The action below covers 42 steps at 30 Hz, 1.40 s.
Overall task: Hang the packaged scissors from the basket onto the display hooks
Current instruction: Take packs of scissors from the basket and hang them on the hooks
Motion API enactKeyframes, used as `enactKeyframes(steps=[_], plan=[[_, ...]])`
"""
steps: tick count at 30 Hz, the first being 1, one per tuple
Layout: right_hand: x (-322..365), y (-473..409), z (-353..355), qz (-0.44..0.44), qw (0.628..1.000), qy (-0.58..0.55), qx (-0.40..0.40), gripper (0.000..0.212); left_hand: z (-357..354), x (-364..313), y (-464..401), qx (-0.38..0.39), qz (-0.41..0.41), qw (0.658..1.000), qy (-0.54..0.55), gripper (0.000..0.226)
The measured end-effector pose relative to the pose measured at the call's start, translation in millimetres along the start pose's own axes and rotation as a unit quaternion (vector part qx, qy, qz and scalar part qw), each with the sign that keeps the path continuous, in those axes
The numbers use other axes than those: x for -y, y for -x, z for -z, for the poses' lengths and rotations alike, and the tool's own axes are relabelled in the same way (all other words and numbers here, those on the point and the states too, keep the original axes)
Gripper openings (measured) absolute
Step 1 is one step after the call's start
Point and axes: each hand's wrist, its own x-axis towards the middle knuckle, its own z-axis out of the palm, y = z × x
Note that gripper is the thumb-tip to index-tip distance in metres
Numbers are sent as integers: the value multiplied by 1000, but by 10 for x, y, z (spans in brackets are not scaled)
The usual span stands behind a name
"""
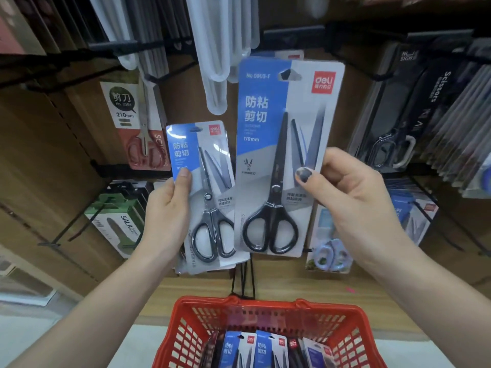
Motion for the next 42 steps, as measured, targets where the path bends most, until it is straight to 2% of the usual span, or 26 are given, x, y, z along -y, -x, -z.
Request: enactKeyframes(steps=[6,9,12,14,17,19,21,24,26,28,30,32,34,36,37,39,42], plan=[[1,-119,11,-17,999,6,-32,17,-3,-33,11,14,-1,1000,0,84],[-55,-288,2,-39,997,37,-48,17,1,-13,-10,-12,-11,1000,-19,73],[-227,-583,-2,-70,991,62,-98,14,5,31,-32,-49,-12,998,-34,57],[-338,-804,-12,-95,985,83,-119,12,16,47,-34,-54,-10,998,-32,57],[-471,-1030,-16,-119,978,95,-142,18,27,33,-4,-44,-5,999,-5,71],[-532,-1102,-7,-122,975,104,-155,17,24,31,17,-32,1,999,10,70],[-581,-1121,13,-121,970,133,-165,19,17,21,47,-18,5,1000,21,70],[-583,-1094,39,-117,957,212,-160,31,-4,-7,89,11,6,1000,24,82],[-559,-1026,28,-102,944,271,-158,39,-25,-16,111,18,11,999,27,82],[-502,-894,-40,-87,941,282,-168,34,-46,-14,125,21,13,999,28,75],[-450,-683,-142,-83,955,240,-151,20,-66,-28,144,29,9,999,20,75],[-403,-448,-241,-132,975,155,-87,16,-85,-46,155,32,1,999,19,74],[-331,-254,-346,-205,975,86,10,36,-114,-59,170,38,1,999,20,76],[-312,-142,-439,-234,967,81,66,55,-146,-39,184,47,-1,999,25,71],[-314,-110,-472,-229,966,88,77,53,-156,-25,194,48,-3,998,27,64],[-319,-89,-502,-222,969,77,72,35,-165,-26,215,56,-9,998,28,56],[-328,-81,-440,-239,968,24,73,22,-165,-30,241,74,-18,997,28,62]])
